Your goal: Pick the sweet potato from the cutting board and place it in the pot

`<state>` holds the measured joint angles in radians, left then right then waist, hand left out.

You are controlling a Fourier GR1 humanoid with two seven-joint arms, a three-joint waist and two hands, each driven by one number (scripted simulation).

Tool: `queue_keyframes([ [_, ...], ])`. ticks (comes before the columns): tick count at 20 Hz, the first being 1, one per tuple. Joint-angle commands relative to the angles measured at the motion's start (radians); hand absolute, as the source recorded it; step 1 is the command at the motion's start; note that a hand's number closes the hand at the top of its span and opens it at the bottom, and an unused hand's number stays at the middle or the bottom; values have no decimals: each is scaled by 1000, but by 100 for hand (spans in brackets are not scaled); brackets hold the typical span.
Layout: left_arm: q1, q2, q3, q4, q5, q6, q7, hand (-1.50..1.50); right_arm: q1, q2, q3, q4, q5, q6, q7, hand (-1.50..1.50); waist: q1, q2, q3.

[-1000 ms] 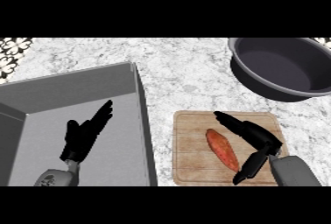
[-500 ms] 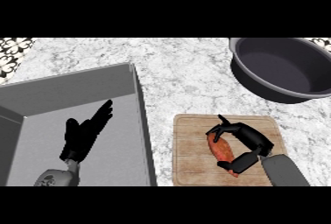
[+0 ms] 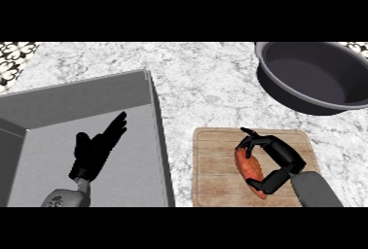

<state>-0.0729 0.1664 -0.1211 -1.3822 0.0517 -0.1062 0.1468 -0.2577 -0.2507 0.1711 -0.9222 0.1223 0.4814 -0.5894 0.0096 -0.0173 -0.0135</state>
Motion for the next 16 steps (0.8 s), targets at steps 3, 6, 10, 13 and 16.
queue_keyframes([
  [3, -12, 9, 7, -7, -5, -2, -11, 0, -21, -346, -251, 132, -123, 105, -140, 150, -13, 34, 20],
  [6, 4, -1, 10, -20, 5, 5, -9, 0, -19, -474, -355, 202, -185, 108, -155, 150, -11, 41, 26],
  [10, -9, 12, 9, -22, 17, -29, -5, 0, -34, -578, -406, 316, -214, 153, -213, 150, 21, 45, 28],
  [13, -24, -21, -19, 2, -11, -6, -13, 0, -38, -640, -403, 353, -186, 144, -276, 150, 19, 45, 27],
  [16, -28, -28, -25, -5, -13, -7, -13, 0, -54, -666, -403, 390, -163, 87, -318, 150, 34, 44, 28],
])
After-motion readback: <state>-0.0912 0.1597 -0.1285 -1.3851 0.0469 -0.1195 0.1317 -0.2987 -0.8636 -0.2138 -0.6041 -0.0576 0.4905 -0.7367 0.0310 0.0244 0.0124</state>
